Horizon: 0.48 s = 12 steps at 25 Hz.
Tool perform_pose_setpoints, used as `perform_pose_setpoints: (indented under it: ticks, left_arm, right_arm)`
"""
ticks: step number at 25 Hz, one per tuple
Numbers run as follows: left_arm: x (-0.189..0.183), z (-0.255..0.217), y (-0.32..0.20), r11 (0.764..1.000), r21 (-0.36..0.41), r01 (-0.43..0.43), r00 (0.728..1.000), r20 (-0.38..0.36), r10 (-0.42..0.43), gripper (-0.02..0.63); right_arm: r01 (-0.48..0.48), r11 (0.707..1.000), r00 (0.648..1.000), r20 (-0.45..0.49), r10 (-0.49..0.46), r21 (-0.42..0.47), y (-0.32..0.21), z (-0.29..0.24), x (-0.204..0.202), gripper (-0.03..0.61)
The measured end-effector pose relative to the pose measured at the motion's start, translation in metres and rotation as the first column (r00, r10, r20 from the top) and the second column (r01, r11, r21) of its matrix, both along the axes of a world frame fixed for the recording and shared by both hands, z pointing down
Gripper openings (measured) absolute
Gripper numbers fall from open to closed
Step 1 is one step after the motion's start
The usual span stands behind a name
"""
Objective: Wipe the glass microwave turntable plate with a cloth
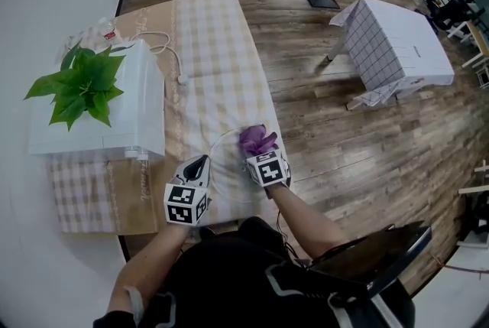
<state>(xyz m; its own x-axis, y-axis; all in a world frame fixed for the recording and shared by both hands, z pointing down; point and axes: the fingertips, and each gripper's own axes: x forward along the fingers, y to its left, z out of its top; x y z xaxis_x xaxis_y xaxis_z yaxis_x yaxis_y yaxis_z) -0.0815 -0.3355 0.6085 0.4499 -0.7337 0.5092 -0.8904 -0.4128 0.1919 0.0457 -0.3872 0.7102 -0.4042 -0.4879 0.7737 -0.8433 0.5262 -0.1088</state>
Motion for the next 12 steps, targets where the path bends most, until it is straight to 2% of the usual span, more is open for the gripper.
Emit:
perform_pose_setpoints:
  ticks: [12]
  left_arm:
    - [0.020, -0.009, 0.007, 0.997, 0.027, -0.066, 0.998, -0.002, 0.066, 0.003]
  right_arm:
    - [-0.098, 0.995, 0.992, -0.075, 0.098, 0.006, 0.005, -0.002, 0.052, 0.141]
